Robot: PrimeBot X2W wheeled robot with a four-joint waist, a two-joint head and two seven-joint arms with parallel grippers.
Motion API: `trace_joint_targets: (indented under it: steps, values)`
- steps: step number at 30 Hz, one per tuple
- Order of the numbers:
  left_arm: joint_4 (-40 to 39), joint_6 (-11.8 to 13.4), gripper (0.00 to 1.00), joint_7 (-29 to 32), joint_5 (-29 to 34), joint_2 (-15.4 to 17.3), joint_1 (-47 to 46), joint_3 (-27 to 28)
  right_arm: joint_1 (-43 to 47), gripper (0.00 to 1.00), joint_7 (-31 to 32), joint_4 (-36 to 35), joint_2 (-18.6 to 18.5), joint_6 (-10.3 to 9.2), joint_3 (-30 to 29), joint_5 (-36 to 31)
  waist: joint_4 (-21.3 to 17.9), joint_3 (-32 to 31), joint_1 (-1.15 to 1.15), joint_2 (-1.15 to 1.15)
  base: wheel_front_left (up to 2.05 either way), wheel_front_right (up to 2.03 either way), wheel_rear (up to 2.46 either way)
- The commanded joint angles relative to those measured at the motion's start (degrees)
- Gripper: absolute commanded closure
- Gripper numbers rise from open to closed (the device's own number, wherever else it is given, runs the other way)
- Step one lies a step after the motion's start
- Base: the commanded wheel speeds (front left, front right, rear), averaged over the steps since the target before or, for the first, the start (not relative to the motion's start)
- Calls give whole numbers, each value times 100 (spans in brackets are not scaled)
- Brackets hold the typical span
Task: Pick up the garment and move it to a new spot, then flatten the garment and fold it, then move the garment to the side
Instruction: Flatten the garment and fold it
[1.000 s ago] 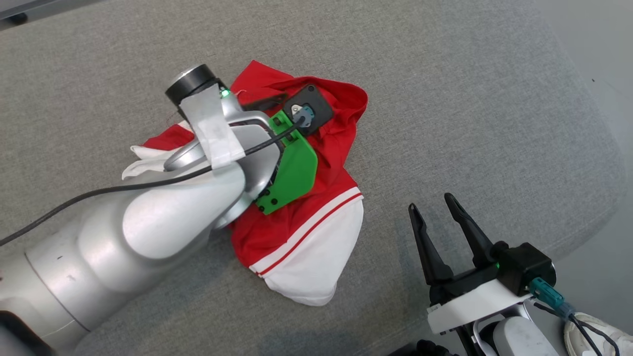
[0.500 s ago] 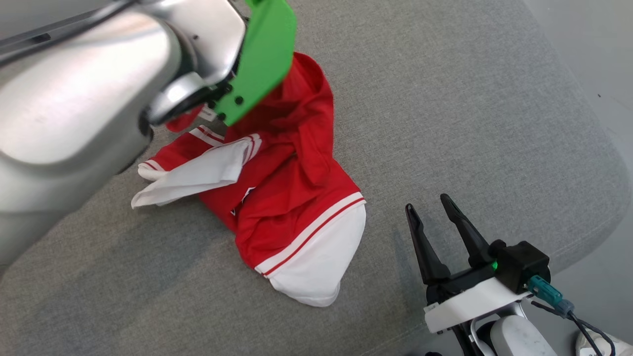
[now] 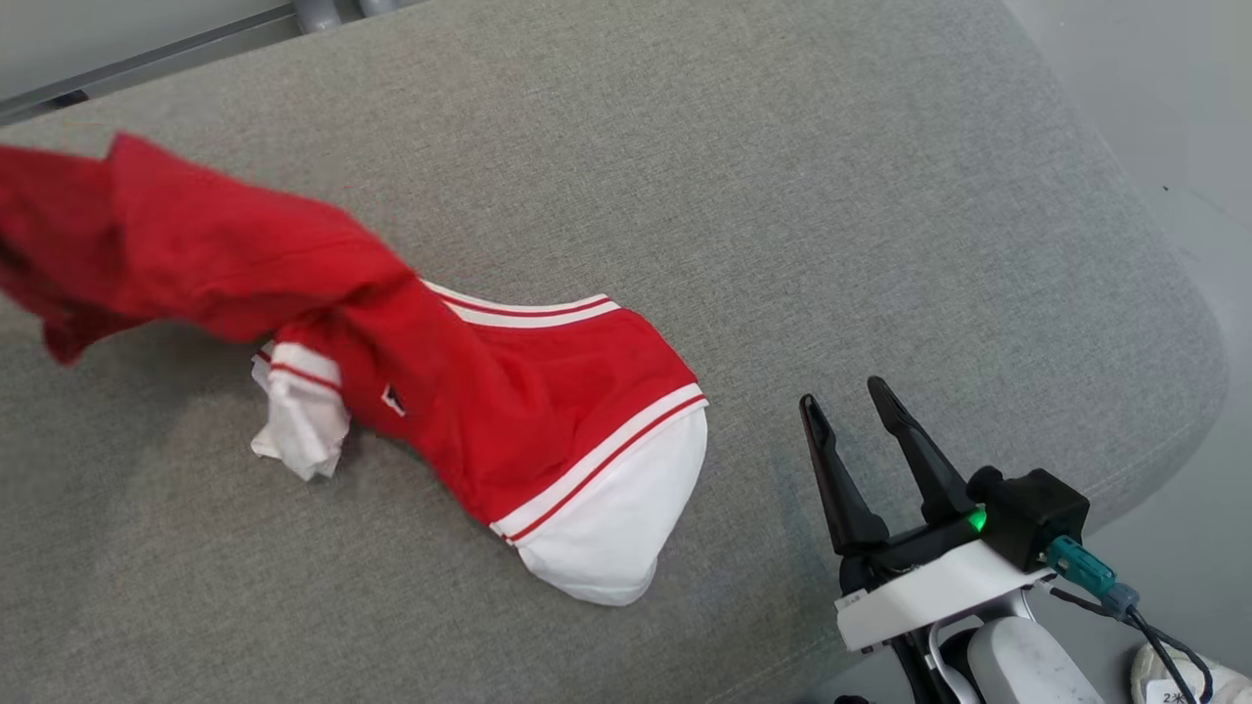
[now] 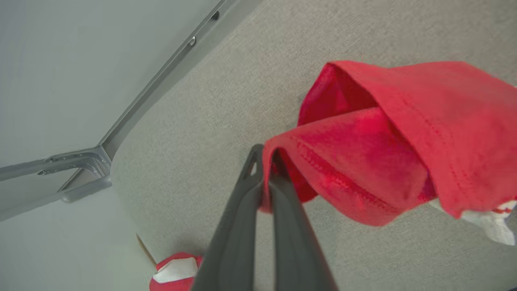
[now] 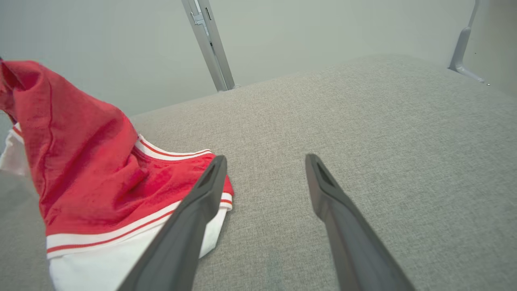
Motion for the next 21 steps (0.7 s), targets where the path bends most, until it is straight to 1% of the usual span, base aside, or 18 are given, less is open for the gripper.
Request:
trace_joint_targets:
  steps: [1,4,6,9,11,12,13,14,18,21]
  values:
    - [-61,39,100,-79,-81,145,182,40,9,0,-18,10,-11,1,-22,-36,17,52,0,48,0,0,0]
    - [-233,205,100,-407,-424,776,786,136,58,0,-18,40,-11,1,-61,-149,117,117,0,48,0,0,0]
    - [-341,308,100,-702,-670,1098,1249,152,71,0,-19,64,-11,1,-86,-218,207,140,0,48,0,0,0]
    - [-485,486,100,-1288,-1035,1404,1964,135,60,0,-19,59,-11,1,-113,-310,371,146,0,48,0,0,0]
    - [-555,594,100,-1726,-1244,1535,2391,112,48,0,-19,61,-12,1,-126,-392,496,119,0,48,0,0,0]
    - [-581,642,78,-1960,-1309,1582,2569,113,47,0,-19,64,-12,1,-130,-448,555,103,0,48,0,0,0]
    - [-596,682,40,-2202,-1357,1614,2709,136,45,0,-19,66,-12,1,-134,-496,612,86,0,48,0,0,0]
    - [-585,742,0,-2472,-1453,1613,2846,187,47,0,-19,66,-14,1,-158,-553,680,67,0,48,0,0,0]
    - [-667,875,0,-3404,-1715,1673,3248,369,70,0,-19,76,-13,1,-228,-681,912,-12,0,48,0,0,0]
    - [-841,919,0,-4135,-1859,1812,3489,544,104,0,-19,78,-13,1,-266,-740,1011,-57,0,48,0,0,0]
